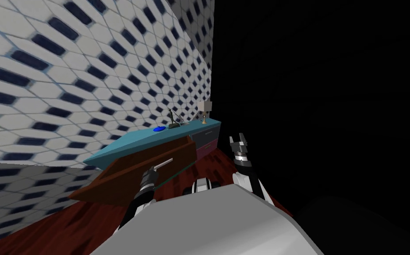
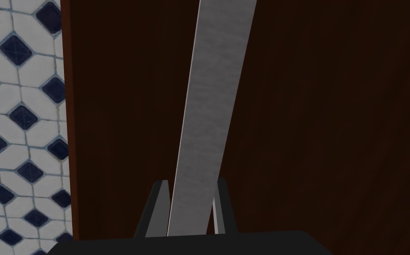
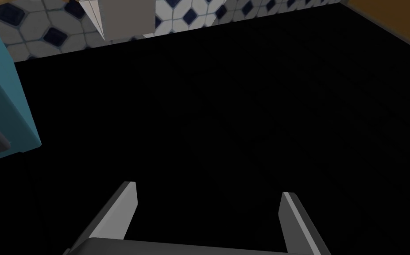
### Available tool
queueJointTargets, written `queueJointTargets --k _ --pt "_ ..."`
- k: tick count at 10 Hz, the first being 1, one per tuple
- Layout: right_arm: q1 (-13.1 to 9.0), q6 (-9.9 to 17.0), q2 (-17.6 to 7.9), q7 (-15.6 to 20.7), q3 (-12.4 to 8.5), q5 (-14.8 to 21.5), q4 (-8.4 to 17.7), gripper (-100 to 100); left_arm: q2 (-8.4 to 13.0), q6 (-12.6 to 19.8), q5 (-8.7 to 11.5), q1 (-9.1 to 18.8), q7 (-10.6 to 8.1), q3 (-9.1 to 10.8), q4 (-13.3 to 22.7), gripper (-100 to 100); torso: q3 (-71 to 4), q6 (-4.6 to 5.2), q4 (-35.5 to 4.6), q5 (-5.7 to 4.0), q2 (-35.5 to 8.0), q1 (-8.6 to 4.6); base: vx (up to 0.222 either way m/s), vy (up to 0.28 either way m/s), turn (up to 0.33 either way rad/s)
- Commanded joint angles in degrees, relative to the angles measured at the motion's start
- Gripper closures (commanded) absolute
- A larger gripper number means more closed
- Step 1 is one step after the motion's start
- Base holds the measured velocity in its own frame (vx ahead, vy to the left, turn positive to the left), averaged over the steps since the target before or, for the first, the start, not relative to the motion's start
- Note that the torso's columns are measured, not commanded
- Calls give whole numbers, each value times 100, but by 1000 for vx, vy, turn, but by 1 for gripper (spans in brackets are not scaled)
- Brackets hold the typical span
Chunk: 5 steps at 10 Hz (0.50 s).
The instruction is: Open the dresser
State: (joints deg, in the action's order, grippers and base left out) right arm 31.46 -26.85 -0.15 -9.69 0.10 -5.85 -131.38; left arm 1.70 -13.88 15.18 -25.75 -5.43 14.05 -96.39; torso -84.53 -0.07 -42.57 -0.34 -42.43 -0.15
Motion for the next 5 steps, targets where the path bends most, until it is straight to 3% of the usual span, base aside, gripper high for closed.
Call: queueJointTargets --k 1,5 --pt "0 0 0 0 0 0 0 0 -112 353 34 -68 35 182 -408 -100 -15 7 17 15 26 13 -31 -3 -109" --pt "1 0 -1 0 -1 0 0 0 -225 706 68 -137 69 363 -816 -100 -5 7 29 34 16 16 -12 5 -64"
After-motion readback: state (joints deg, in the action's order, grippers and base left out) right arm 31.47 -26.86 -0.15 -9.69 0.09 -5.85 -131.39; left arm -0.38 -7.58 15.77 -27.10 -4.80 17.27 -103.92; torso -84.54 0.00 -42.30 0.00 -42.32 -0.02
